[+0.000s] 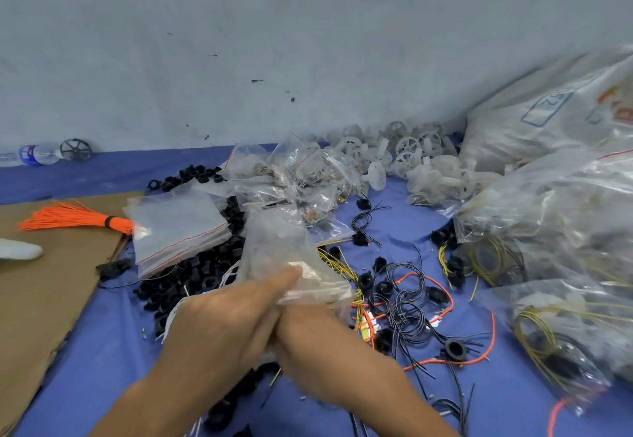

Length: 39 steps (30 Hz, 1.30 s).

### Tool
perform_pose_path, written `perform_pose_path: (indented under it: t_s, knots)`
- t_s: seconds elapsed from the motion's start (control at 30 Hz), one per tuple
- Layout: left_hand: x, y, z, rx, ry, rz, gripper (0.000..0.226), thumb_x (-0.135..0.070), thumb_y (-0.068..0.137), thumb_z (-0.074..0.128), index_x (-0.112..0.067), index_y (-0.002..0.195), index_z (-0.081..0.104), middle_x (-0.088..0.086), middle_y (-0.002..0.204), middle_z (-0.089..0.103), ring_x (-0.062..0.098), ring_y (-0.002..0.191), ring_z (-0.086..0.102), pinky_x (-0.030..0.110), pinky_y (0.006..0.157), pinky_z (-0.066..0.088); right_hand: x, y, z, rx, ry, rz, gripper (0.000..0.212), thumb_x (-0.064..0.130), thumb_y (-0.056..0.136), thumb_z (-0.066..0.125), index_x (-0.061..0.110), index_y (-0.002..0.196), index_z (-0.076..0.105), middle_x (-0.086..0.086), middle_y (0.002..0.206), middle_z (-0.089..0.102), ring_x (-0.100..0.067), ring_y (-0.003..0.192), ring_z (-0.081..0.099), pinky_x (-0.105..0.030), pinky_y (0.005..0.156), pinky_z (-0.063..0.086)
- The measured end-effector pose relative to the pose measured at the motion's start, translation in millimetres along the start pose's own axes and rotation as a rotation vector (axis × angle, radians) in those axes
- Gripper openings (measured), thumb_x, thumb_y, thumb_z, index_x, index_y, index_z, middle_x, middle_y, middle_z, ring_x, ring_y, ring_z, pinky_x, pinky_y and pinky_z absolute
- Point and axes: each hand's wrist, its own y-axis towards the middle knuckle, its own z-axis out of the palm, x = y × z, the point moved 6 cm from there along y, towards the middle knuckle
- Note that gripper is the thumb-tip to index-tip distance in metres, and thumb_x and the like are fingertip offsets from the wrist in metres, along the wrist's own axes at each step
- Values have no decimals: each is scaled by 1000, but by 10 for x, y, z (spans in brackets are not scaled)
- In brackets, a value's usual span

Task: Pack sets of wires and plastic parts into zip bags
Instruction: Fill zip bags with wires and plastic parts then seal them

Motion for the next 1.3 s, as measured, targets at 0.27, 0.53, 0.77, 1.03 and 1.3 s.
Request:
perform_pose_path:
  t_s: [0.27,0.53,0.77,1.03,1.3]
  knots:
    - [551,43,-167,-148,-60,-351,46,-8,92,59,-41,124,61,-1,44,40,13,46,44,24,37,27,-41,-447,-448,-449,354,-188,21,21,99,54,20,115,67,7,97,66,-8,91,58,-18,80,45]
    - [738,198,-705,-329,-113,-434,48,-40,97,31,-30,134,59,12,71,62,33,57,53,48,58,47,-841,-534,26,-394,272,166,18,28,98,55,28,111,68,21,101,61,1,96,55,-23,85,45]
    - [636,162,-399,-214,128,-472,41,-7,89,62,-32,121,66,2,48,49,31,45,47,39,49,46,-1104,-97,98,-347,96,263,24,38,100,46,30,118,60,10,114,55,-15,109,47,-30,85,43]
    - [804,-31,-62,-102,157,-508,53,-8,82,66,-39,123,57,-4,49,48,28,47,47,34,46,42,-842,246,286,-145,-87,108,46,5,90,46,19,134,50,-4,128,46,-28,115,39,-33,94,34]
    - [788,-51,-36,-113,85,-495,47,-11,87,60,-40,123,57,-4,47,44,13,45,45,36,42,40,-1061,279,158,-269,0,391,33,32,100,47,12,126,53,-6,111,61,-31,108,52,-38,91,41]
